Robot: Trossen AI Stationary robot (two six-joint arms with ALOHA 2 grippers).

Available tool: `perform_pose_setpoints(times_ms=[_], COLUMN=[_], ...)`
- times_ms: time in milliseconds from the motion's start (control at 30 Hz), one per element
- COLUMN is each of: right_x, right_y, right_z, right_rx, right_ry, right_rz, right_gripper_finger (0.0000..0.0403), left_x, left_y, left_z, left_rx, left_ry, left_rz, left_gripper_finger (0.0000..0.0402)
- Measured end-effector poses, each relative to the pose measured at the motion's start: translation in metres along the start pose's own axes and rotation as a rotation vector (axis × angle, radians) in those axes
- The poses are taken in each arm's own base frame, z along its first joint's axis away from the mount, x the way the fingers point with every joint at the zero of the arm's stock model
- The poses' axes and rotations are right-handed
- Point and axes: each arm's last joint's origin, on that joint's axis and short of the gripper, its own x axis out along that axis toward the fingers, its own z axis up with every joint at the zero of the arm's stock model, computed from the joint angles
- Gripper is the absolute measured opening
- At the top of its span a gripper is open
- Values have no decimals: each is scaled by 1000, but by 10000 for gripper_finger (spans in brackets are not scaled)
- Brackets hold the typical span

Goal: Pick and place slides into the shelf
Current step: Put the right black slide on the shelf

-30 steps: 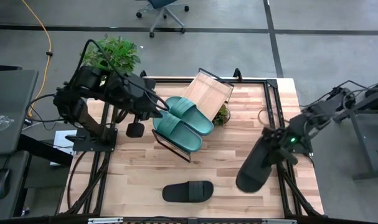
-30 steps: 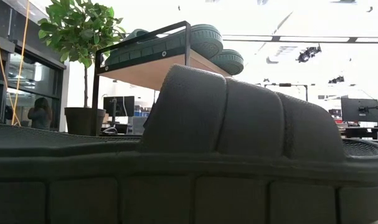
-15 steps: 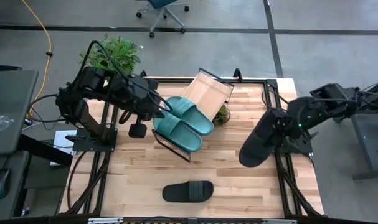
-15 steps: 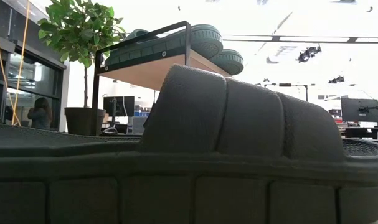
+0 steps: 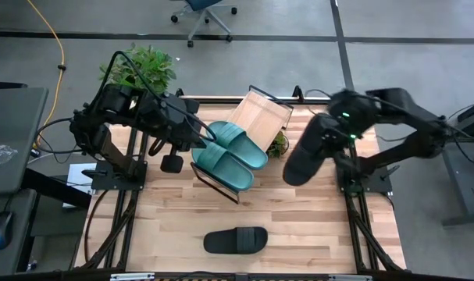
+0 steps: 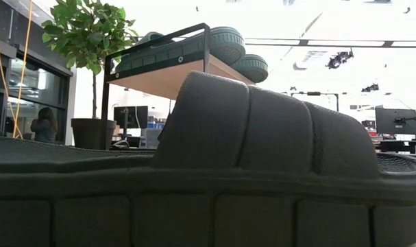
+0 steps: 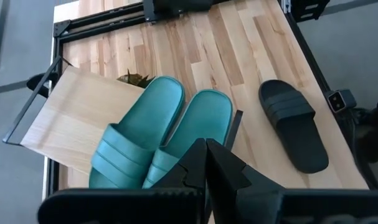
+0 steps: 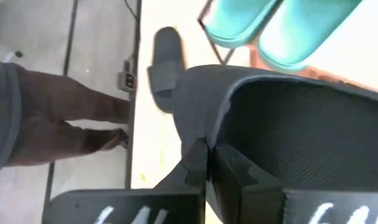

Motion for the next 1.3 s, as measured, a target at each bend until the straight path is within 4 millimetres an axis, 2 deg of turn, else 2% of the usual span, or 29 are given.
perform_pose_setpoints(times_ms=[233,367,533,767,967,1100,1300], right_x=[27,40,51,53,26,4,-6], right_y=[-53,-81,-101,-102,-87,-73,-76], right_z=[29,37,44,49,62,71,77], right_rx=[36,81,125,176,163,83,26], right_ry=[80,132,162,137,22,-84,-159], right_rz=[-7,0,10,5,-15,-32,-71], right_gripper_finger=[0,0,0,0,0,0,0], left_x=[0,1,9,26,40,51,66], left_y=[1,2,15,47,73,86,107], left_z=[6,14,21,20,18,19,21], left_rx=[80,177,269,303,300,282,241], left_ry=[-61,-137,-196,-208,-231,-227,-243], left_rz=[5,17,-26,-89,-129,-102,-67], left_gripper_finger=[1,1,1,1,1,1,1])
